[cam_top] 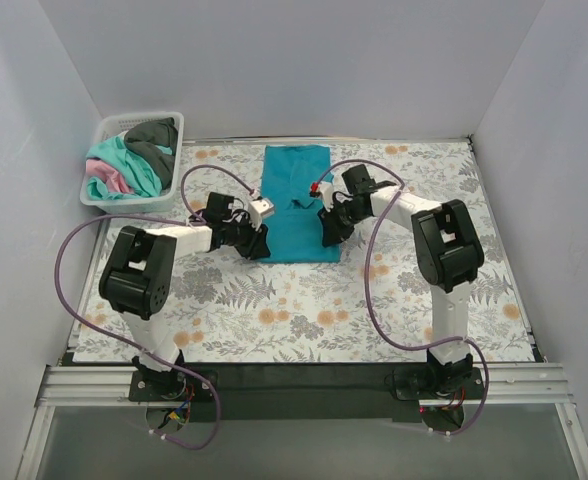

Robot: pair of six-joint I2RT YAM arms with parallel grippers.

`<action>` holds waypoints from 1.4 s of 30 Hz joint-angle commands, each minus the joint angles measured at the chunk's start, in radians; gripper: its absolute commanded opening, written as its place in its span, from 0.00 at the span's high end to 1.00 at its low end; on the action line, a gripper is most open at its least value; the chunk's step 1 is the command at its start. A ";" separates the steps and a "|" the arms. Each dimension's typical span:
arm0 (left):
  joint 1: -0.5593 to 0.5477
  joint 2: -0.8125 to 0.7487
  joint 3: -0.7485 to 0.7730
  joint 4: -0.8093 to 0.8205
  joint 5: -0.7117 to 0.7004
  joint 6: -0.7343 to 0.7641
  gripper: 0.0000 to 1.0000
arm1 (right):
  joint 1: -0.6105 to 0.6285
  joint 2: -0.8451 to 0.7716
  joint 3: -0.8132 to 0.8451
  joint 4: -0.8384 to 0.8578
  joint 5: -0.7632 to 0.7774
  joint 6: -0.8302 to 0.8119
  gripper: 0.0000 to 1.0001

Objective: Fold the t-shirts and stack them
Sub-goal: Fold the tshirt

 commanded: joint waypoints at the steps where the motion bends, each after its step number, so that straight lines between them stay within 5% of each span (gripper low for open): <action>1: -0.019 -0.113 -0.086 -0.167 0.011 0.026 0.71 | 0.018 -0.056 -0.158 -0.129 -0.026 0.009 0.80; 7: -0.033 -0.343 -0.182 -0.287 0.106 0.022 0.66 | 0.032 -0.283 -0.289 -0.146 -0.080 -0.011 0.76; 14: -0.030 -0.610 -0.263 -0.385 0.117 0.213 0.55 | 0.053 -0.608 -0.438 -0.141 0.085 -0.176 0.44; 26: -0.073 -0.616 -0.453 -0.100 0.049 0.585 0.47 | 0.325 -0.681 -0.685 0.155 0.440 -0.249 0.50; 34: -0.108 -0.535 -0.467 0.043 0.023 0.645 0.49 | 0.368 -0.664 -0.752 0.242 0.474 -0.286 0.53; 42: -0.131 -0.432 -0.465 0.051 0.013 0.692 0.60 | 0.372 -0.589 -0.785 0.287 0.474 -0.290 0.66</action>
